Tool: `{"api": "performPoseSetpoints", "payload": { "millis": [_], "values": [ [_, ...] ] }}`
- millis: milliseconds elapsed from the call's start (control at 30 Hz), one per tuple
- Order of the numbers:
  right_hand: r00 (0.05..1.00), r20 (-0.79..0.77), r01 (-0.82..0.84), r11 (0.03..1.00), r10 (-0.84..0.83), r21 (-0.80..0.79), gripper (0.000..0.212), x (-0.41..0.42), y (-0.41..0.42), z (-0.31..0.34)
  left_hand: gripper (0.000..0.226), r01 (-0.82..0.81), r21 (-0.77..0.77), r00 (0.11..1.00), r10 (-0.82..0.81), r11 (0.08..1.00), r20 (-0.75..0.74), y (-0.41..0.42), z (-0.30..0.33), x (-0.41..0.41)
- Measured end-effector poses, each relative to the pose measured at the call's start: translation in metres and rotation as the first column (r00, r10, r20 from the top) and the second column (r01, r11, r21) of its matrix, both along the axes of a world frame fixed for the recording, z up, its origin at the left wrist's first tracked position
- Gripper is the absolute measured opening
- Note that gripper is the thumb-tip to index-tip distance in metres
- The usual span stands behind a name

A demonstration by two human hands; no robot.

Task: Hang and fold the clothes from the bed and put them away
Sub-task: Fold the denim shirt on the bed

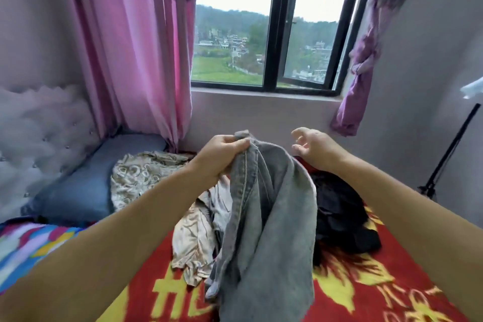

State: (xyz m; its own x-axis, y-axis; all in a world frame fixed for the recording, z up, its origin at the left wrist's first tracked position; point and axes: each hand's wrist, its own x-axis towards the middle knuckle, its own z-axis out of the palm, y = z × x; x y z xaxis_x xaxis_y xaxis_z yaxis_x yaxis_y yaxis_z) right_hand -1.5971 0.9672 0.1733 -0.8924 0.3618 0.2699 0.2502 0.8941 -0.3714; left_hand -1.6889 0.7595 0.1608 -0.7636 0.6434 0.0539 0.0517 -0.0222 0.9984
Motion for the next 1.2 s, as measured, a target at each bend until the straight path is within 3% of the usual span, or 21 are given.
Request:
{"api": "performPoseSetpoints", "payload": {
  "millis": [67, 133, 233, 333, 400, 500, 567, 600, 633, 700, 733, 767, 833, 900, 1000, 1067, 1133, 1200],
  "values": [
    [0.996, -0.089, -0.014, 1.000, 0.015, 0.019, 0.030, 0.005, -0.017, 0.006, 0.017, -0.094, 0.085, 0.954, 0.065, 0.992, 0.293, 0.008, 0.009, -0.001],
    [0.974, -0.206, -0.112, 0.991, 0.094, -0.076, 0.024, 0.010, -0.039, 0.019, 0.022, -0.210, 0.144, 0.892, 0.129, 0.967, 0.434, 0.015, 0.013, -0.003],
    [0.968, -0.150, -0.220, 0.968, 0.201, -0.123, 0.037, 0.019, -0.070, 0.029, 0.020, -0.326, 0.243, 0.858, 0.178, 0.914, 0.481, 0.021, 0.020, 0.003],
    [0.982, -0.002, -0.190, 0.976, 0.191, -0.103, 0.058, 0.018, -0.090, 0.013, 0.017, -0.381, 0.351, 0.835, 0.155, 0.855, 0.529, 0.029, 0.032, 0.015],
    [0.986, -0.087, -0.158, 0.960, 0.141, -0.230, 0.053, 0.014, -0.092, 0.002, 0.017, -0.390, 0.403, 0.840, 0.140, 0.828, 0.524, 0.035, 0.038, 0.023],
    [0.969, -0.238, -0.140, 0.942, 0.067, -0.305, 0.014, 0.010, -0.078, -0.001, 0.020, -0.245, 0.396, 0.921, 0.085, 0.885, 0.380, 0.033, 0.040, 0.030],
    [0.962, -0.266, -0.182, 0.879, 0.065, -0.442, 0.014, 0.010, -0.070, 0.002, 0.020, -0.095, 0.314, 0.986, 0.047, 0.945, 0.160, 0.026, 0.036, 0.025],
    [0.960, -0.273, -0.202, 0.827, 0.061, -0.525, 0.019, 0.010, -0.068, 0.005, 0.016, -0.083, 0.246, 0.995, 0.096, 0.966, -0.039, 0.021, 0.032, 0.020],
    [0.960, -0.275, -0.213, 0.767, 0.050, -0.605, 0.022, 0.010, -0.065, 0.009, 0.016, -0.140, 0.177, 0.930, 0.191, 0.974, -0.314, 0.014, 0.027, 0.013],
    [0.967, -0.254, -0.204, 0.633, 0.012, -0.746, 0.027, 0.011, -0.058, 0.020, 0.051, -0.259, 0.081, 0.609, 0.228, 0.962, -0.760, 0.004, 0.010, -0.003],
    [0.972, -0.236, -0.192, 0.574, -0.002, -0.796, 0.027, 0.011, -0.055, 0.025, 0.068, -0.259, -0.025, 0.520, 0.118, 0.966, -0.846, 0.004, -0.002, -0.009],
    [0.977, -0.214, -0.180, 0.525, -0.004, -0.832, 0.026, 0.010, -0.051, 0.030, 0.074, -0.236, -0.164, 0.536, -0.013, 0.958, -0.844, 0.005, -0.015, -0.013],
    [0.985, -0.169, -0.157, 0.462, 0.015, -0.873, 0.020, 0.008, -0.048, 0.036, 0.050, -0.111, -0.354, 0.732, -0.164, 0.929, -0.661, 0.010, -0.039, -0.013],
    [0.993, -0.109, -0.116, 0.512, 0.045, -0.851, 0.017, 0.007, -0.044, 0.041, 0.018, -0.059, -0.298, 0.842, -0.113, 0.953, -0.528, 0.019, -0.057, -0.014],
    [0.988, -0.027, -0.134, 0.758, 0.152, -0.638, 0.015, 0.014, -0.030, 0.043, 0.022, -0.171, -0.157, 0.874, 0.077, 0.973, -0.480, 0.018, -0.054, -0.031],
    [0.971, 0.039, -0.188, 0.850, 0.237, -0.492, 0.027, 0.021, -0.018, 0.037, 0.017, -0.262, -0.144, 0.858, 0.162, 0.954, -0.487, 0.011, -0.042, -0.046],
    [0.955, 0.145, -0.192, 0.910, 0.260, -0.367, 0.035, 0.027, -0.005, 0.029, 0.024, -0.211, -0.143, 0.864, 0.116, 0.967, -0.489, 0.003, -0.028, -0.057],
    [0.956, 0.231, -0.144, 0.976, 0.181, -0.165, 0.038, 0.032, 0.008, 0.026, 0.030, -0.118, -0.217, 0.830, -0.024, 0.969, -0.557, -0.001, -0.017, -0.059]
  ]
}}
